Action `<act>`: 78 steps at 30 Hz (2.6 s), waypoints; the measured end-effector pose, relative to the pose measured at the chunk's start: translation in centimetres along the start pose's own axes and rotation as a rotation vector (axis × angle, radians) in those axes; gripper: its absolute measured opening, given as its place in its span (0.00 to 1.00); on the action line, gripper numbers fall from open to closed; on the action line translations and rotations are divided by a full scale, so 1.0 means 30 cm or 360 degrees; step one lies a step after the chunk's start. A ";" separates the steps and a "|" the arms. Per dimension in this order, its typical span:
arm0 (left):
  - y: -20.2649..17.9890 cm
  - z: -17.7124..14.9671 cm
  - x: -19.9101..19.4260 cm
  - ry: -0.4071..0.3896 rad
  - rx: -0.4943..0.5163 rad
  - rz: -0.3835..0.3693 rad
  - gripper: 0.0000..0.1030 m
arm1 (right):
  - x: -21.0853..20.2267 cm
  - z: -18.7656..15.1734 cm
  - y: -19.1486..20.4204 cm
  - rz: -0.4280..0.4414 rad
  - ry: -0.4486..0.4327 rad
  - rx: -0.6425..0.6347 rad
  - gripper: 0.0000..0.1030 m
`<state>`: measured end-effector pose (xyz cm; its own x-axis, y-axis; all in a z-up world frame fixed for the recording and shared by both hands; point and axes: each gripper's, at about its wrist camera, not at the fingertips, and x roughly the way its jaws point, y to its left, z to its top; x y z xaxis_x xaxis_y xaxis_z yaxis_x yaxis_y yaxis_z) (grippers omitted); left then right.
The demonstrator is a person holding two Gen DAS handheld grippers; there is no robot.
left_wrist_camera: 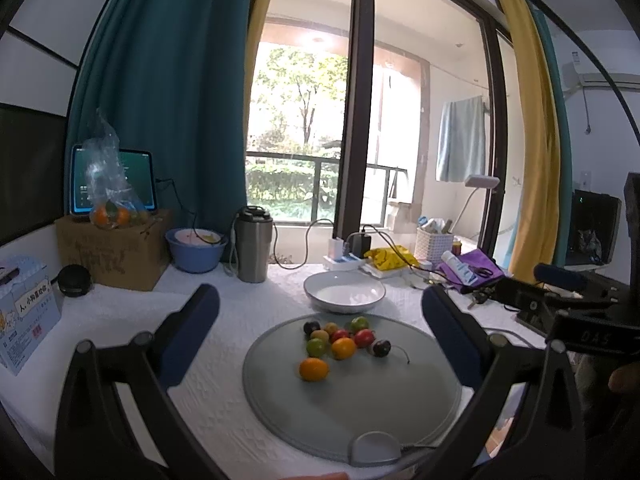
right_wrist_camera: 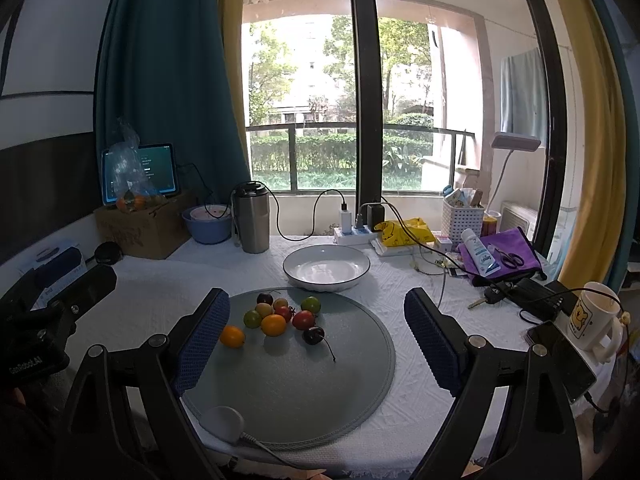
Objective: Organize fruits
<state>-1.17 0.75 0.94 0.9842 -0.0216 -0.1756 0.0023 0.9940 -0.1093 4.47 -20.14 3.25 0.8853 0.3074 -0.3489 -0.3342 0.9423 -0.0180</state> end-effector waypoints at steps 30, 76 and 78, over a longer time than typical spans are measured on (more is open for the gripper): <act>-0.010 0.006 -0.013 -0.0005 0.0009 -0.0006 0.99 | 0.004 0.002 0.000 0.0003 0.0008 0.0012 0.88; 0.009 -0.054 0.087 0.0159 -0.0063 -0.0007 0.99 | 0.120 -0.060 0.001 0.0020 0.0163 0.0015 0.88; 0.016 -0.076 0.120 0.0212 -0.0077 -0.0013 0.99 | 0.151 -0.074 -0.005 0.0019 0.0201 0.0027 0.88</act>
<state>1.96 0.90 -1.98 0.9521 -0.0467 -0.3023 -0.0017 0.9875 -0.1577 7.81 -19.17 -0.40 0.8333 0.3005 -0.4641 -0.3379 0.9412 0.0026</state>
